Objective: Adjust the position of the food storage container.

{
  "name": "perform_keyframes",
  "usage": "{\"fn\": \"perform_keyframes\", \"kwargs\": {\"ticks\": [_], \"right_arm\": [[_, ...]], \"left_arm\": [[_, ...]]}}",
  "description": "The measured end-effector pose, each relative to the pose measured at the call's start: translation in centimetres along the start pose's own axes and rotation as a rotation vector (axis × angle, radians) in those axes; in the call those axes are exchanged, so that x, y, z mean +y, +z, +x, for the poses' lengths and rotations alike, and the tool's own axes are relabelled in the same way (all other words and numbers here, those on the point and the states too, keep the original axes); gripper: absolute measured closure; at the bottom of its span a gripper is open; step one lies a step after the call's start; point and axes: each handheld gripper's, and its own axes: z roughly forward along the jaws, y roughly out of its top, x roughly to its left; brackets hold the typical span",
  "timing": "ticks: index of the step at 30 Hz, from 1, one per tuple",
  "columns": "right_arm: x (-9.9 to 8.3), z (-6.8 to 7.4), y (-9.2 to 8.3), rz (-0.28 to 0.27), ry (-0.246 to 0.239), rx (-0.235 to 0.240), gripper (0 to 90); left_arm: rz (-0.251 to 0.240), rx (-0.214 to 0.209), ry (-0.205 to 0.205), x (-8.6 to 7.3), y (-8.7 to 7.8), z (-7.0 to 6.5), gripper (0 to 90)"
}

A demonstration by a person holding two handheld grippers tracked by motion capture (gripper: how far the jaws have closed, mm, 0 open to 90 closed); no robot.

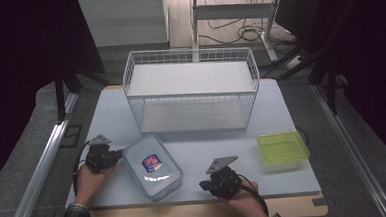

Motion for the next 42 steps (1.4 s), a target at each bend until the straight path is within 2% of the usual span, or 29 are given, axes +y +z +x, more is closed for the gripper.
{"fn": "perform_keyframes", "kwargs": {"ticks": [2,3,6,7,8,9,12,14,15,17,18,19,21,22,25,26,27,28,29,30,31,33,34,35,36,39,42], "right_arm": [[0.0,0.3,0.1,-0.001,0.002,0.014,89.2],[-0.2,0.8,0.4,0.004,0.001,0.040,89.1],[-0.1,1.0,0.7,0.000,0.008,0.052,88.4],[-0.1,1.0,0.7,0.000,0.008,0.052,88.4],[-0.1,0.9,0.7,-0.010,0.022,0.058,88.4],[-0.2,0.6,0.5,-0.008,0.049,0.066,88.9],[-0.4,0.1,0.0,-0.021,0.080,0.025,89.4],[-0.3,-0.6,-0.4,-0.044,0.109,0.026,89.4],[-0.3,-0.9,-0.6,-0.036,0.118,0.021,89.4],[-0.5,-1.2,-1.0,-0.012,0.110,-0.026,89.4],[-0.5,-1.2,-1.0,-0.012,0.110,-0.026,89.4],[-1.0,-1.5,-1.5,0.032,0.125,-0.012,89.4],[-1.4,-1.3,-1.7,0.035,0.124,-0.010,89.4],[-2.3,-0.5,-1.9,0.062,0.110,0.017,89.4],[-2.8,0.8,-1.9,0.058,0.097,0.060,89.4],[-2.8,0.8,-1.9,0.058,0.097,0.060,89.4],[-2.3,1.4,-1.7,0.036,0.081,0.073,89.5],[-2.2,1.5,-1.6,0.043,0.073,0.069,89.5],[-2.2,1.5,-1.7,0.036,0.071,0.044,89.5],[-2.2,1.5,-1.7,0.036,0.071,0.044,89.5],[-2.3,0.8,-1.8,0.016,0.102,0.023,89.5],[-2.3,0.4,-1.9,0.011,0.115,0.016,89.5],[-2.3,-0.6,-2.3,-0.002,0.147,-0.037,89.5],[-2.3,-1.1,-2.4,-0.004,0.150,-0.068,89.5],[-2.3,-1.6,-2.5,-0.006,0.158,-0.093,89.5],[-2.4,-2.9,-2.7,-0.016,0.192,-0.131,89.5],[-2.2,-4.3,-2.8,-0.023,0.221,-0.167,89.5]], "left_arm": [[0.006,-0.002,0.003,0.0,0.1,-0.4,90.0],[0.015,-0.019,0.020,0.1,0.3,-1.0,90.0],[0.033,-0.057,0.036,0.2,0.6,-2.1,90.0],[0.033,-0.057,0.036,0.2,0.6,-2.1,90.0],[0.037,-0.074,0.040,0.2,0.7,-2.4,90.0],[0.040,-0.066,0.031,0.2,0.8,-2.7,90.0],[0.047,-0.123,0.025,0.1,0.9,-3.0,90.0],[0.056,-0.150,0.030,0.1,1.1,-3.7,90.0],[0.063,-0.158,0.041,0.2,1.2,-4.2,90.0],[0.078,-0.143,0.072,0.5,1.5,-5.3,90.0],[0.078,-0.143,0.072,0.5,1.5,-5.3,90.0],[0.080,-0.115,0.091,0.6,1.5,-5.7,89.9],[0.080,-0.116,0.089,0.6,1.5,-5.7,89.9],[0.076,-0.132,0.069,0.6,1.6,-5.5,89.0],[0.079,-0.139,0.062,0.6,1.8,-5.4,89.3],[0.079,-0.139,0.062,0.6,1.8,-5.4,89.9],[0.080,-0.129,0.058,0.6,1.8,-5.6,90.0],[0.082,-0.124,0.059,0.6,1.7,-5.6,90.0],[0.082,-0.124,0.059,0.6,1.7,-5.6,90.0],[0.079,-0.134,0.054,0.5,1.6,-5.6,90.0],[0.077,-0.157,0.046,0.5,1.6,-5.5,90.0],[0.073,-0.168,0.040,0.5,1.7,-5.7,90.0],[0.075,-0.180,0.047,0.6,1.7,-6.1,90.0],[0.075,-0.180,0.047,0.6,1.7,-6.1,90.0],[0.076,-0.187,0.054,0.7,1.8,-6.8,90.0],[0.084,-0.194,0.057,0.7,1.9,-7.3,90.0],[0.088,-0.198,0.043,0.4,2.0,-8.4,90.0]]}}
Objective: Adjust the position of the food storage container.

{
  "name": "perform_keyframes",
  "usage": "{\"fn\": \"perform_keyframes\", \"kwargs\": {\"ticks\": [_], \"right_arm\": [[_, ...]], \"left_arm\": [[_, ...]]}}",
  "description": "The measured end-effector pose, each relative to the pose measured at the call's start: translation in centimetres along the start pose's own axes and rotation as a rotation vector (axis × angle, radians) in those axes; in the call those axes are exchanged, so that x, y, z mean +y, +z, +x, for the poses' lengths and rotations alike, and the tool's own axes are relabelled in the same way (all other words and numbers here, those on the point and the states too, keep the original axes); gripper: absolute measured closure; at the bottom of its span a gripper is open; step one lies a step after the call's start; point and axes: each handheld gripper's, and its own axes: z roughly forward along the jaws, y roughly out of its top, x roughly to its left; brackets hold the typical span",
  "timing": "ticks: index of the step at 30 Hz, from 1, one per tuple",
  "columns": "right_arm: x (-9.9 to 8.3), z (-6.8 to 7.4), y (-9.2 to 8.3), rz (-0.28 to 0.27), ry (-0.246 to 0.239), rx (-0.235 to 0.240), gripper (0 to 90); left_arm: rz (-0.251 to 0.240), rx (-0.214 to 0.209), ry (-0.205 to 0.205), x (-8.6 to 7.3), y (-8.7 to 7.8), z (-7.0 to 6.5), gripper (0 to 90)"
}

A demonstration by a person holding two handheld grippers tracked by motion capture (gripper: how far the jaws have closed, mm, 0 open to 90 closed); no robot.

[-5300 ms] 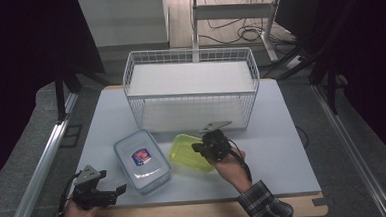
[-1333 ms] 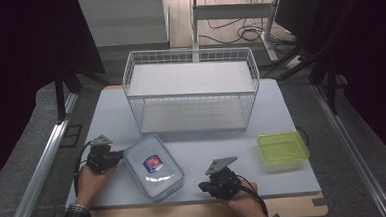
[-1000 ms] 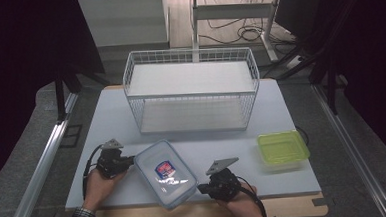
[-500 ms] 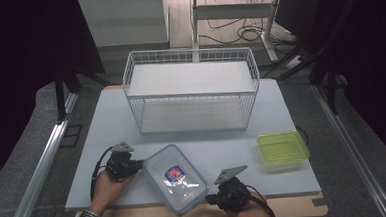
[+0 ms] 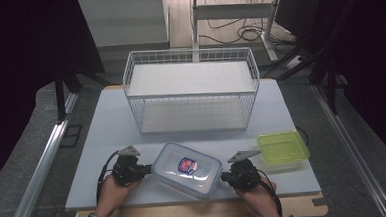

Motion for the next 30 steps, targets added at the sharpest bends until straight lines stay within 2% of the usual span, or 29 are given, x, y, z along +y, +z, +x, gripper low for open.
{"fn": "perform_keyframes", "kwargs": {"ticks": [4,8,11,14,16,17,24,27,30], "right_arm": [[0.1,-1.0,-0.2,0.005,0.031,0.021,89.4],[-0.7,-0.3,-0.9,0.017,0.016,0.047,89.4],[-0.7,0.0,-0.9,0.020,0.005,0.022,89.4],[0.3,-0.9,-0.2,0.009,0.026,-0.006,89.4],[0.5,-1.2,0.0,0.009,0.027,-0.012,89.5],[0.9,-1.4,0.4,0.005,0.027,-0.032,89.5],[1.8,-2.1,1.1,-0.007,0.033,-0.049,89.5],[2.1,-2.4,1.3,-0.010,0.031,-0.057,89.5],[2.8,-3.2,1.6,-0.025,0.042,-0.070,89.5]], "left_arm": [[-0.008,-0.001,-0.009,-0.4,-0.1,-0.7,89.9],[-0.022,-0.004,-0.015,-0.8,-0.5,-1.0,90.0],[-0.039,-0.001,-0.024,-1.1,-0.9,-1.3,90.0],[-0.044,-0.021,-0.031,-1.7,-1.1,-1.9,90.0],[-0.038,-0.022,-0.034,-1.8,-1.1,-2.1,90.0],[-0.036,-0.014,-0.031,-2.0,-1.1,-2.5,90.0],[-0.034,-0.006,-0.034,-2.3,-1.1,-3.1,90.0],[-0.026,-0.017,-0.029,-2.4,-1.0,-3.4,90.0],[-0.015,-0.041,-0.013,-2.5,-0.7,-4.2,90.0]]}}
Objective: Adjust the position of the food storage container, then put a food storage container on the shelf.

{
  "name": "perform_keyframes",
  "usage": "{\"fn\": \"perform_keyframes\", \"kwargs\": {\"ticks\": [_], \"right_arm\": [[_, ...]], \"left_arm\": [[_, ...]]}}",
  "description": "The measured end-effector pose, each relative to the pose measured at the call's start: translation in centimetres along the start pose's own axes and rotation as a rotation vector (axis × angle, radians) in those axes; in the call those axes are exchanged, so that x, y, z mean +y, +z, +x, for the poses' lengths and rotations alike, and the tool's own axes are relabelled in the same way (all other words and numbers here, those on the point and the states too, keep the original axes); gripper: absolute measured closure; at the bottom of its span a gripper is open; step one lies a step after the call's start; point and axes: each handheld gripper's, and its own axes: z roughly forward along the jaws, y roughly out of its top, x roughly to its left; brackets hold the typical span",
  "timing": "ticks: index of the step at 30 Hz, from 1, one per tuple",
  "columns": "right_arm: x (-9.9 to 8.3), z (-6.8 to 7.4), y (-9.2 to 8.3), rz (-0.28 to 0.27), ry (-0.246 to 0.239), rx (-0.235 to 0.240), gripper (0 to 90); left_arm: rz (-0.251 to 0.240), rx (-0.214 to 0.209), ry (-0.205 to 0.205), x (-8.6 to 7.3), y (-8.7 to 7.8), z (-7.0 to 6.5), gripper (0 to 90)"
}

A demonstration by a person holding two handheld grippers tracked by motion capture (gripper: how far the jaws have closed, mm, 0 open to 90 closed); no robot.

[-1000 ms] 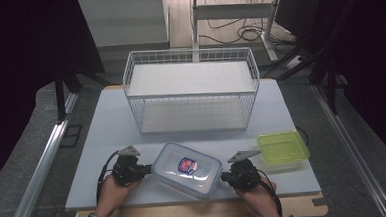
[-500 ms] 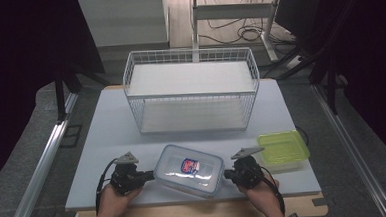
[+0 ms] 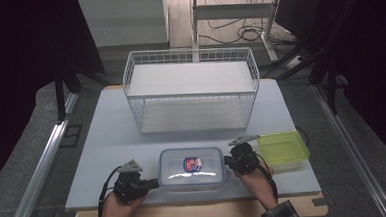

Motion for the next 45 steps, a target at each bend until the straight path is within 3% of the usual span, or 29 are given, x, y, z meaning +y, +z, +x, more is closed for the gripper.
{"fn": "perform_keyframes", "kwargs": {"ticks": [2,4,5,6,7,8,9,12,15,16,18,20,22,26,30,31,32,35,36,38,45], "right_arm": [[0.1,-0.2,0.1,-0.007,0.003,0.003,89.5],[0.3,-0.6,0.2,-0.013,0.001,0.015,88.2],[0.2,-0.6,-0.1,-0.011,-0.016,-0.012,83.0],[0.2,-0.6,-0.3,-0.018,-0.023,-0.022,79.7],[0.2,-0.6,-0.3,-0.018,-0.023,-0.022,79.7],[0.1,-0.6,-0.6,-0.026,-0.026,-0.024,77.1],[0.1,-0.7,-1.2,-0.041,-0.034,-0.041,70.1],[-0.1,-1.0,-1.9,-0.063,-0.037,-0.052,58.7],[-0.3,-1.0,-2.4,-0.073,-0.031,-0.054,51.0],[-0.5,-1.2,-2.9,-0.089,-0.034,-0.061,43.2],[-0.5,-1.3,-3.1,-0.096,-0.033,-0.060,40.4],[-0.7,-1.6,-3.5,-0.127,-0.026,-0.047,30.8],[-0.7,-1.7,-3.7,-0.135,-0.027,-0.040,28.2],[-0.7,-1.8,-4.1,-0.184,0.002,0.019,17.3],[-0.6,-1.2,-4.0,-0.199,-0.032,0.074,9.9],[-0.6,-1.2,-4.0,-0.199,-0.032,0.074,9.9],[-0.4,-0.8,-3.8,-0.195,-0.039,0.112,7.6],[-0.3,-0.2,-3.5,-0.178,-0.057,0.130,6.9],[-0.3,-0.2,-3.5,-0.178,-0.057,0.130,6.9],[-0.1,0.5,-3.0,-0.143,-0.074,0.143,5.4],[0.4,1.2,-2.2,-0.099,-0.063,0.171,2.9]], "left_arm": [[0.005,0.000,0.005,0.0,0.1,-0.1,89.9],[0.015,0.008,0.011,0.1,0.1,0.1,82.8],[0.015,0.018,0.006,0.1,0.1,0.4,78.3],[0.015,0.079,0.011,0.0,-0.2,0.8,73.1],[0.015,0.079,0.011,0.0,-0.2,0.8,66.4],[0.010,0.103,0.009,-0.1,-0.3,1.0,66.4],[-0.005,0.123,-0.002,-0.1,-0.6,1.4,51.9],[-0.024,0.159,0.002,-0.1,-0.7,1.9,33.2],[-0.033,0.164,0.001,-0.1,-0.9,2.2,22.4],[-0.051,0.162,-0.007,-0.1,-1.1,2.5,19.9],[-0.055,0.163,-0.010,-0.1,-1.2,2.6,14.2],[-0.088,0.163,-0.019,-0.1,-1.8,2.9,12.7],[-0.096,0.153,-0.019,-0.1,-1.9,3.0,11.2],[-0.131,0.116,0.004,-0.1,-2.1,3.2,5.4],[-0.146,0.093,0.007,0.5,-2.3,2.8,5.0],[-0.146,0.093,0.007,0.5,-2.3,2.8,5.0],[-0.150,0.076,0.004,0.8,-2.4,2.7,4.5],[-0.143,0.022,0.001,1.8,-2.2,2.2,3.4],[-0.143,0.022,0.001,1.8,-2.2,2.2,2.5],[-0.139,-0.030,-0.010,2.5,-1.8,1.9,2.4],[-0.091,-0.050,0.023,3.9,-0.5,1.3,1.8]]}}
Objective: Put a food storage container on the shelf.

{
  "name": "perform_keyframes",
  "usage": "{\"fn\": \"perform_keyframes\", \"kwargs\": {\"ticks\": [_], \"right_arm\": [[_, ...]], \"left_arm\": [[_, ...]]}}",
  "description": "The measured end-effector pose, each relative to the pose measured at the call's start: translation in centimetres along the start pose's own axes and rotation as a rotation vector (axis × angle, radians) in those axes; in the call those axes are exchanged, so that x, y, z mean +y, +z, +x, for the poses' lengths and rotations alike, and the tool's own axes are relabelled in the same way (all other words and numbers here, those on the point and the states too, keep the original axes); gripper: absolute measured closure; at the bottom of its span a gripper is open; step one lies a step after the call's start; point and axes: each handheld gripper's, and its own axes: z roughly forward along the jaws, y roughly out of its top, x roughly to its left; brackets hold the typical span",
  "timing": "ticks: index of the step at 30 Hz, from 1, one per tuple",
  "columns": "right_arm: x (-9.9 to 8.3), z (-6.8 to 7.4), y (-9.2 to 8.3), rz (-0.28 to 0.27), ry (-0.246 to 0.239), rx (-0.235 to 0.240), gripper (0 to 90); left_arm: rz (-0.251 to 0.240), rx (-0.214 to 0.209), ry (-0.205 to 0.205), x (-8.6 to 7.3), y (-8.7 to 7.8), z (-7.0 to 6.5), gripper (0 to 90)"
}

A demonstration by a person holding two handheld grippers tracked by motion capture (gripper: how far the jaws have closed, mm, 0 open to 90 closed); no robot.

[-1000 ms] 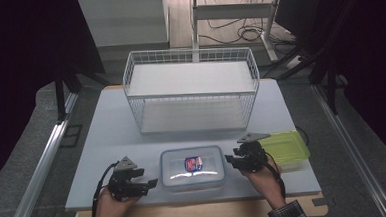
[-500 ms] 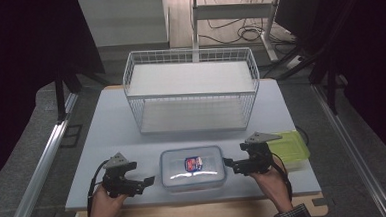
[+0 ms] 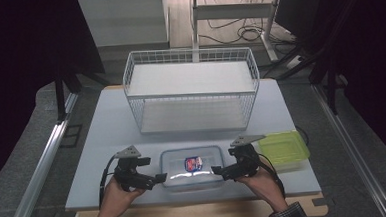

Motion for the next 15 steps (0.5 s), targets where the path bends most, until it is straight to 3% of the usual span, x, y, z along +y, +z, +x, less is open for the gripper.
{"fn": "perform_keyframes", "kwargs": {"ticks": [6,10,11,12,13,15], "right_arm": [[0.1,0.0,0.6,0.049,0.045,0.026,2.3],[0.2,-0.4,1.5,0.068,0.111,0.082,3.2],[0.2,-0.7,1.7,0.074,0.136,0.101,3.3],[0.2,-0.7,1.7,0.074,0.136,0.101,3.3],[0.1,-1.0,2.0,0.099,0.187,0.150,3.8],[-0.2,-1.2,2.3,0.115,0.214,0.196,3.4]], "left_arm": [[0.050,-0.041,-0.037,0.6,1.4,0.7,1.3],[0.087,-0.073,-0.061,0.6,2.3,1.1,2.2],[0.111,-0.115,-0.081,0.4,2.8,1.1,2.1],[0.111,-0.115,-0.081,0.4,2.8,1.1,2.9],[0.132,-0.136,-0.095,0.3,3.3,0.9,1.0],[0.135,-0.134,-0.101,0.3,3.3,0.8,0.5]]}}
